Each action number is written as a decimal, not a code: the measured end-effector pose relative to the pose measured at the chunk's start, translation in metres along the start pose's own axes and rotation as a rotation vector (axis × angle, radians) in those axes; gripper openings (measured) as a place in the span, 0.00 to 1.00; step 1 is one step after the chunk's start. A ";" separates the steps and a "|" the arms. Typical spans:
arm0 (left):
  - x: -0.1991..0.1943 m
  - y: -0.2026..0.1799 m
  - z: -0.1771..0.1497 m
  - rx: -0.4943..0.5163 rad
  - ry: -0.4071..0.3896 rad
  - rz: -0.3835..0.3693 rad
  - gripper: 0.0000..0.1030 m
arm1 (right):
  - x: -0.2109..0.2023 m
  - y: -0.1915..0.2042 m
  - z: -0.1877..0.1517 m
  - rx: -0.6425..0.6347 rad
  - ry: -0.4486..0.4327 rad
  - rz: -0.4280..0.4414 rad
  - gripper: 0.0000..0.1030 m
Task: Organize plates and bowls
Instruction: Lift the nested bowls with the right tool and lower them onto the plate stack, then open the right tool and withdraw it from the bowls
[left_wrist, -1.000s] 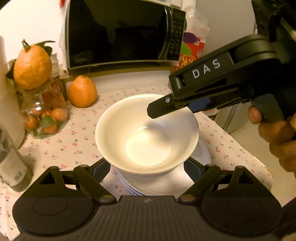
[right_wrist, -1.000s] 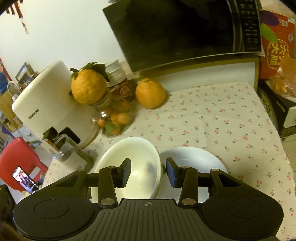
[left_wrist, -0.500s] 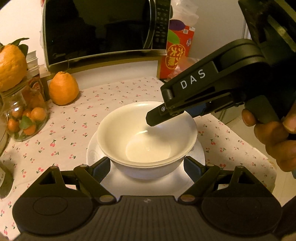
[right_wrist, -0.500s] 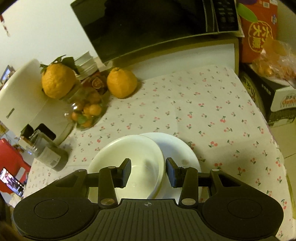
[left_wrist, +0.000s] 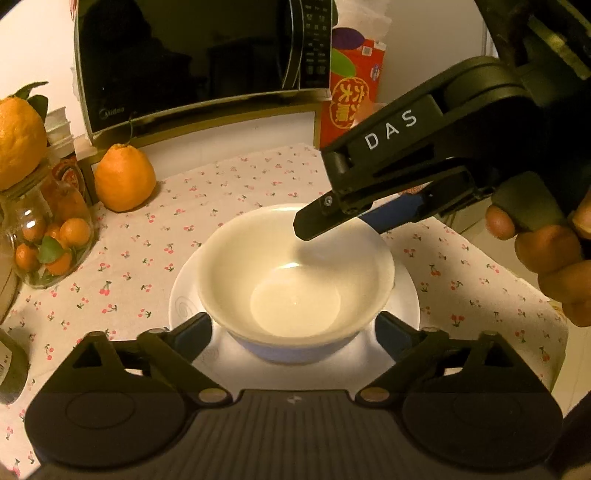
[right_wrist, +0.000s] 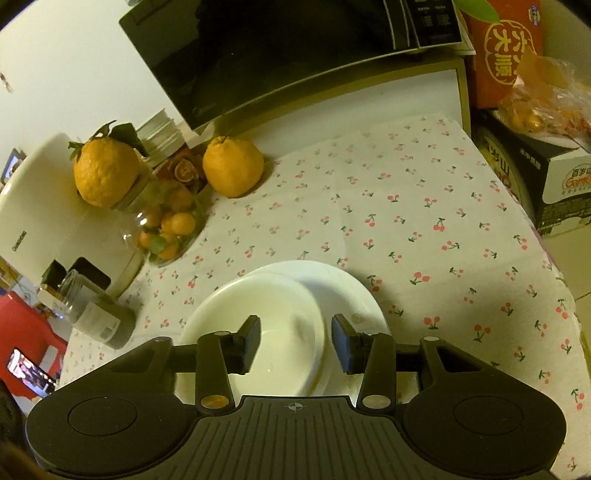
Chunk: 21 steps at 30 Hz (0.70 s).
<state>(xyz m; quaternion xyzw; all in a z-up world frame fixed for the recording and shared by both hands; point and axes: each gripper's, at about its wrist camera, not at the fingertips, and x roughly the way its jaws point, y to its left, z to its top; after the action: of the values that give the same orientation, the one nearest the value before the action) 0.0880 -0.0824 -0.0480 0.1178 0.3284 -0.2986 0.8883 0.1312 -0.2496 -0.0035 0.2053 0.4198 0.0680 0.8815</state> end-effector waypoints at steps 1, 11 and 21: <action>0.000 0.001 0.000 -0.003 0.000 0.002 0.96 | -0.001 -0.001 0.000 0.005 -0.003 -0.002 0.56; -0.025 0.012 -0.004 -0.123 0.005 -0.015 1.00 | -0.019 -0.005 0.001 0.067 -0.058 -0.022 0.80; -0.061 0.015 -0.005 -0.217 0.030 0.116 1.00 | -0.053 -0.011 -0.019 0.126 -0.056 -0.116 0.85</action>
<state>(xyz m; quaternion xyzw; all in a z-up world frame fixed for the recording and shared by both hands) 0.0576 -0.0412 -0.0119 0.0442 0.3646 -0.2075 0.9067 0.0822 -0.2687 0.0187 0.2376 0.4097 -0.0153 0.8806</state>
